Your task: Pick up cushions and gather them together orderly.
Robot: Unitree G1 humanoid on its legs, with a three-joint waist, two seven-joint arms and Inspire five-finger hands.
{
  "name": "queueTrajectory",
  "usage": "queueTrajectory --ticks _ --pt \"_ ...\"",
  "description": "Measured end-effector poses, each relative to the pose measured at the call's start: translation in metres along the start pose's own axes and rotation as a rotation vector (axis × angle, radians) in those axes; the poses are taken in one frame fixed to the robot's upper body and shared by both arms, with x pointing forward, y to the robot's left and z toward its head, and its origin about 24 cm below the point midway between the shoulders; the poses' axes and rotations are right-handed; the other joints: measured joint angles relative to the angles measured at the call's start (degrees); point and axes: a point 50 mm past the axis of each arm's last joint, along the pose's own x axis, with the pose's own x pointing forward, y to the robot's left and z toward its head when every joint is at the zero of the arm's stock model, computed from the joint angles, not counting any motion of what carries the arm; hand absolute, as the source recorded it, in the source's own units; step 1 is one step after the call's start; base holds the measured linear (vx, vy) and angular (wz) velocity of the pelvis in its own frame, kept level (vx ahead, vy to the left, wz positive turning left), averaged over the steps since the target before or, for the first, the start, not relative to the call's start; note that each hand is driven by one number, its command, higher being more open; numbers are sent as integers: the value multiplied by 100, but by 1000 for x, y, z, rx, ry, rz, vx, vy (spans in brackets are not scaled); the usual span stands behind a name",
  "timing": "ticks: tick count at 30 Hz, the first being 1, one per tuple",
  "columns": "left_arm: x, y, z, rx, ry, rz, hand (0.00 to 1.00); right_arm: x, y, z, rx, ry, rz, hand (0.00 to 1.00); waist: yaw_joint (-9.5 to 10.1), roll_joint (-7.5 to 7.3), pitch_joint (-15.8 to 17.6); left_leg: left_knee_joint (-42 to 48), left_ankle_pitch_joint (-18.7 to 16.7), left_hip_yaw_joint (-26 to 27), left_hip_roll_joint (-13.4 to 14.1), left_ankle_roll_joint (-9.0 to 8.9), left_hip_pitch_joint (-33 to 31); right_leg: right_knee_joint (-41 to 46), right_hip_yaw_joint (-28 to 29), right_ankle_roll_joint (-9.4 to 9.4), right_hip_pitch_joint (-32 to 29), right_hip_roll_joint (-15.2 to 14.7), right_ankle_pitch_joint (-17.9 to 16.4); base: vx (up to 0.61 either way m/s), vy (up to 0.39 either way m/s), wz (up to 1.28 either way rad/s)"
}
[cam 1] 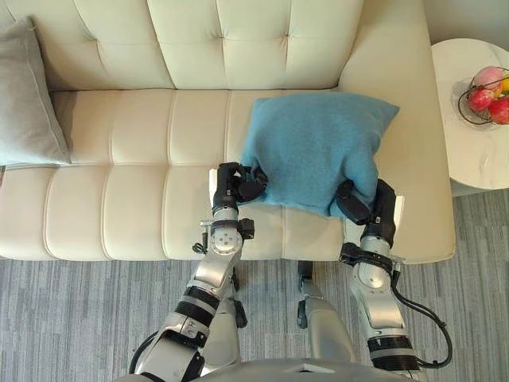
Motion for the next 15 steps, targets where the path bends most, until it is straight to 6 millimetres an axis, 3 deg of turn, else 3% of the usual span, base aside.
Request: queueTrajectory --ticks 5,11,15 --pt "-3 0 18 -47 -74 -2 0 0 0 2 -2 -11 7 0 1 -2 1 0 0 -1 0 -1 8 12 -1 -4 2 30 -3 34 52 0" --pt "-9 2 64 -177 -245 50 0 0 15 39 72 -151 35 0 -6 -2 0 0 7 3 -11 -11 51 52 17 -8 6 60 -6 42 53 -2" --pt "-9 3 84 -224 -325 76 0 7 24 56 112 -206 29 0 -1 -2 0 0 18 -17 -26 -16 76 91 25 -8 16 51 -6 28 66 0"
